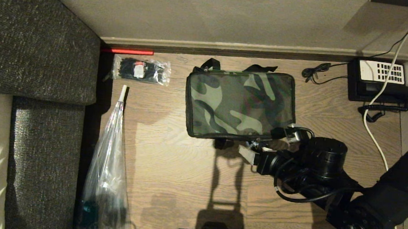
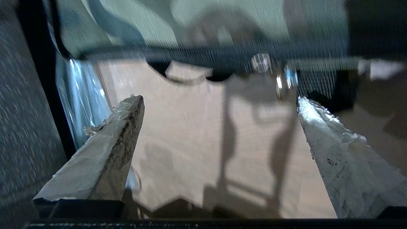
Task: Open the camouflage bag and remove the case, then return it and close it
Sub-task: Open the top of the storage box
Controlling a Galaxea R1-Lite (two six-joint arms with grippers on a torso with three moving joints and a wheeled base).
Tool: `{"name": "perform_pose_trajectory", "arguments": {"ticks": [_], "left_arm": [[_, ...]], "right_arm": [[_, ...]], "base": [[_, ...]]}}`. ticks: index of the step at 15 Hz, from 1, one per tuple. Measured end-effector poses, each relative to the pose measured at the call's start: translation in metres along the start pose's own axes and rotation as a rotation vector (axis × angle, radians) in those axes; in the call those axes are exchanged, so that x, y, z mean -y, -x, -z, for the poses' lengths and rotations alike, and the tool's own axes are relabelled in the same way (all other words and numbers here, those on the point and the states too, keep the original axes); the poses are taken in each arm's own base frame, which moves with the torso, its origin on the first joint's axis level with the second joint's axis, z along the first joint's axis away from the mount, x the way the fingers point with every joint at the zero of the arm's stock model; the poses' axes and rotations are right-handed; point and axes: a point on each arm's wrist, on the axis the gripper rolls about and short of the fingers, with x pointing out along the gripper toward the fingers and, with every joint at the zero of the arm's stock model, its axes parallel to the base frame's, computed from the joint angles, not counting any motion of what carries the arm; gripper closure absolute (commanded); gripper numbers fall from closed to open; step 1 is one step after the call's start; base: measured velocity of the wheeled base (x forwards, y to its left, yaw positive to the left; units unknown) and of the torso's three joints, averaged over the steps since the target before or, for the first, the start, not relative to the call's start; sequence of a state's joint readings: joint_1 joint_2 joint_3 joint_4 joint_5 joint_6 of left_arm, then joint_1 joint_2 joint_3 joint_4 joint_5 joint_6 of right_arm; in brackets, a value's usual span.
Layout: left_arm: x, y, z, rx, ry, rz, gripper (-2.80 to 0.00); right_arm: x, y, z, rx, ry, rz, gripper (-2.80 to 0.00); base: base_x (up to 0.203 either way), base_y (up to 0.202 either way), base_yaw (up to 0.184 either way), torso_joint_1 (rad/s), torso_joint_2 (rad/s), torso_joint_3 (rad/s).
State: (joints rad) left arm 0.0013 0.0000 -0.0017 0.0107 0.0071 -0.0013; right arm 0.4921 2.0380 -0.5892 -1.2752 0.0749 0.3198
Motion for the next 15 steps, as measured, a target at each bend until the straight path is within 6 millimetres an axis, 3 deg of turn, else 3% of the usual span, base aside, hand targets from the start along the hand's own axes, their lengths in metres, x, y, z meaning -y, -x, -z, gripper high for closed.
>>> {"name": "perform_pose_trajectory", "arguments": {"ticks": [15], "left_arm": [[0.0,0.0,0.0,0.0,0.0,-0.001,0.0]], "right_arm": [[0.011,-0.029,0.012,0.114,0.038,0.002,-2.8]], "base": [[0.0,0.0,0.0,0.0,0.0,0.0]]}}
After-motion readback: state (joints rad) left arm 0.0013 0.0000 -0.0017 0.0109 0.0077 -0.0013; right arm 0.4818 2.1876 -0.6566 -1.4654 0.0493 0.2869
